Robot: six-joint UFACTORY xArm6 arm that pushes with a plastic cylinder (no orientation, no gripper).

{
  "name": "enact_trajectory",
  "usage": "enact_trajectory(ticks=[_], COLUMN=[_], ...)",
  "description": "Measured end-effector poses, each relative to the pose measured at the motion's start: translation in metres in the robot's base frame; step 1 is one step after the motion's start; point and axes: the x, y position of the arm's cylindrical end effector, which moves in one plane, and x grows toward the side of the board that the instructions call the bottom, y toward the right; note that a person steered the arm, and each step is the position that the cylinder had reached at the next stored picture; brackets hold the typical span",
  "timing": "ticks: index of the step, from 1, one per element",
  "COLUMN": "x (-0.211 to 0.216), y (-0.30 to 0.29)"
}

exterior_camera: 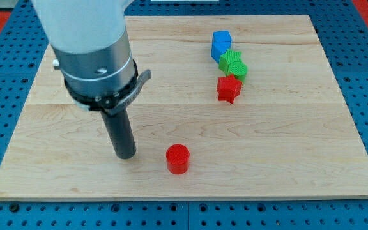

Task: Move red circle closer to the red star

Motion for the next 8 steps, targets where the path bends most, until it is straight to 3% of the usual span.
enact_trajectory(ticks=[2,5,8], x=[0.034,0.034,0.014], y=[0.018,0.077,0.084])
